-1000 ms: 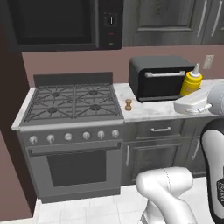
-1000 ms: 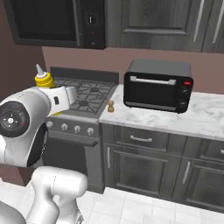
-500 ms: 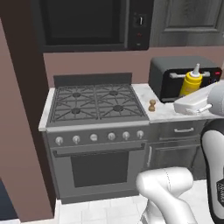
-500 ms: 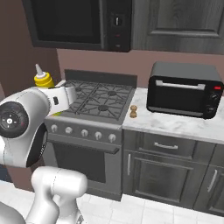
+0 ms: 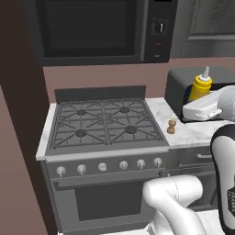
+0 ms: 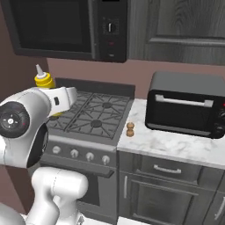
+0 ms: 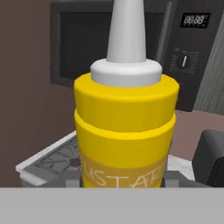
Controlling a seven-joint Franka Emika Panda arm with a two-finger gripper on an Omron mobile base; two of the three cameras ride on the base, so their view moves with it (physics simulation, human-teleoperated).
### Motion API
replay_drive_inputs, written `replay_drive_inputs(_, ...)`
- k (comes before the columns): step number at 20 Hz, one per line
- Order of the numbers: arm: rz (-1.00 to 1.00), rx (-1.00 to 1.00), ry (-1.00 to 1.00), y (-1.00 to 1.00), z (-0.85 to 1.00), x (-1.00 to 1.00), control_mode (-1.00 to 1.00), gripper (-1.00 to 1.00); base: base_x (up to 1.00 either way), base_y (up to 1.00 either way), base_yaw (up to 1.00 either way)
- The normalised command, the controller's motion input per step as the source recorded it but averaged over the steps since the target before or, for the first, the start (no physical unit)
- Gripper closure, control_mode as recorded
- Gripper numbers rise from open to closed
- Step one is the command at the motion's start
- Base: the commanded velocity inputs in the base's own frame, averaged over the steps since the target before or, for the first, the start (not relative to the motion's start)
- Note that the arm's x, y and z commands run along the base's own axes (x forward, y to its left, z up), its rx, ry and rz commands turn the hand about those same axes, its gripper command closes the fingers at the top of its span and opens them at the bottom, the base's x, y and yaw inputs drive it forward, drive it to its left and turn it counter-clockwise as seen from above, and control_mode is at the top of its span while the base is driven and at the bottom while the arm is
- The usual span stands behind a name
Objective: Take 2 condiments from the cabinet and move them on the counter near the stove.Make sure the condiments are lined up with each other, next to each other.
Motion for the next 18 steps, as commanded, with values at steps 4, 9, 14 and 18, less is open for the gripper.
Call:
replay_drive_inputs(4, 0.00, 0.00, 0.00, 0.00, 0.00, 0.00, 1.00, 1.00, 0.60, 0.00, 0.00)
replay_drive_inputs(9, 0.00, 0.00, 0.00, 0.00, 0.00, 0.00, 1.00, 1.00, 0.61, 0.00, -0.01)
replay_drive_inputs(14, 0.00, 0.00, 0.00, 0.00, 0.00, 0.00, 1.00, 1.00, 0.58, 0.00, -0.01)
replay_drive_inputs(18, 0.00, 0.00, 0.00, 0.00, 0.00, 0.00, 1.00, 1.00, 0.53, 0.00, -0.02)
